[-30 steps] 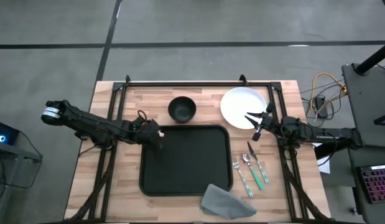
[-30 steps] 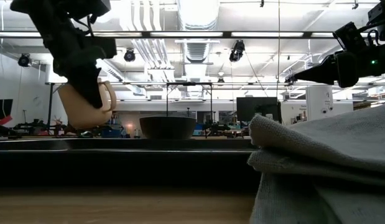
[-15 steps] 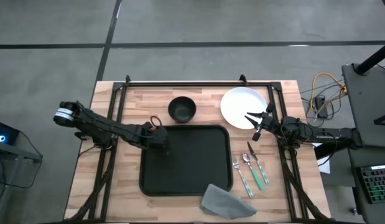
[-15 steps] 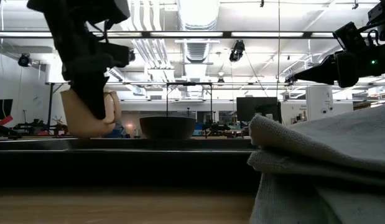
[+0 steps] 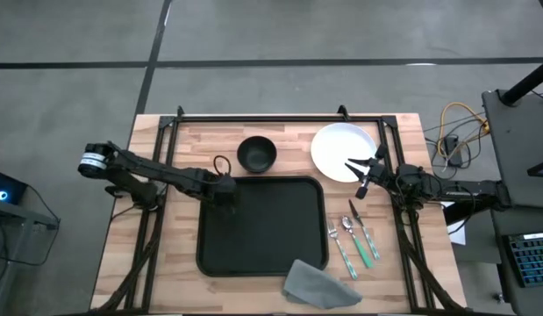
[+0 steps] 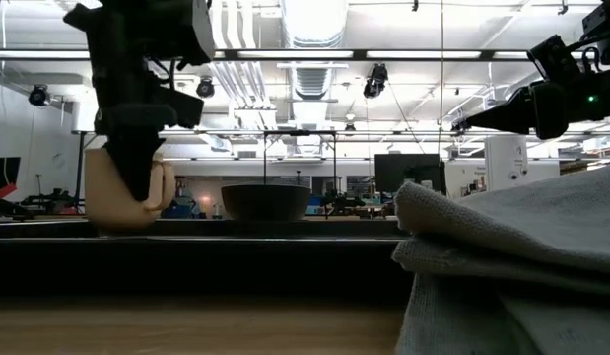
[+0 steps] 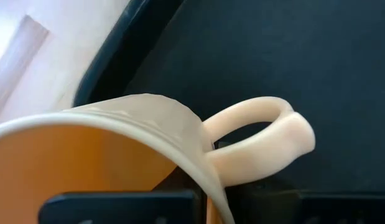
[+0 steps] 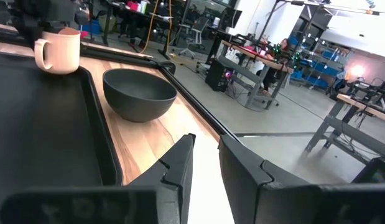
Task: Set up tray
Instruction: Put the mug in the top left corner of the serving tray
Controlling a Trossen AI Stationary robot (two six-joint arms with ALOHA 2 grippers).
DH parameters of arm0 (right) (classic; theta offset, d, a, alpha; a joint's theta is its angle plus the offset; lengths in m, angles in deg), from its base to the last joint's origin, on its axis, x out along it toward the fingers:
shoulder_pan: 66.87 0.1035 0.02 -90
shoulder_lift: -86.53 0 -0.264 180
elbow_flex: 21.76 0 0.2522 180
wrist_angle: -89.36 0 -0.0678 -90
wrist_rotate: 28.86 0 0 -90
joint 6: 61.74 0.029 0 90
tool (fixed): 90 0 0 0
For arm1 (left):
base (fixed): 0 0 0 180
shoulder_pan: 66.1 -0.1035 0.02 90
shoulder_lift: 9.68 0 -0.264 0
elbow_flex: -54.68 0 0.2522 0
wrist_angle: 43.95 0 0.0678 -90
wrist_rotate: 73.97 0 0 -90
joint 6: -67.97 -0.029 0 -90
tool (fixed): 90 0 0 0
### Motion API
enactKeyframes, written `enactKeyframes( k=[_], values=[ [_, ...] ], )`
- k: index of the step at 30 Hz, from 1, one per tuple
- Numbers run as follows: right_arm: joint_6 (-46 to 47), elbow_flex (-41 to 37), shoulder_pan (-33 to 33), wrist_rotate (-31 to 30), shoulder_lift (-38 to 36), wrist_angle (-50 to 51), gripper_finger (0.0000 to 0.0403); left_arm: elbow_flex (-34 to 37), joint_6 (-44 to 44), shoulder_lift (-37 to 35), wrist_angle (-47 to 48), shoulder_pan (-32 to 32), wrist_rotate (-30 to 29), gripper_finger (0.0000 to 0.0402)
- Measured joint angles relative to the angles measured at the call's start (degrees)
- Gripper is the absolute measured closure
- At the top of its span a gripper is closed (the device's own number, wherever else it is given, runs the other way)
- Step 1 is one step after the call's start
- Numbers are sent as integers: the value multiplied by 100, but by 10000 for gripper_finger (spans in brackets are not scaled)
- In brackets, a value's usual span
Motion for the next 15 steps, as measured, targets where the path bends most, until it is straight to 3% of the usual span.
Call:
enactKeyframes(
  k=[15],
  values=[
    [-1,2,-1,-1,6,1,335,66,-256,0,-307,-236,264,394]
  ],
)
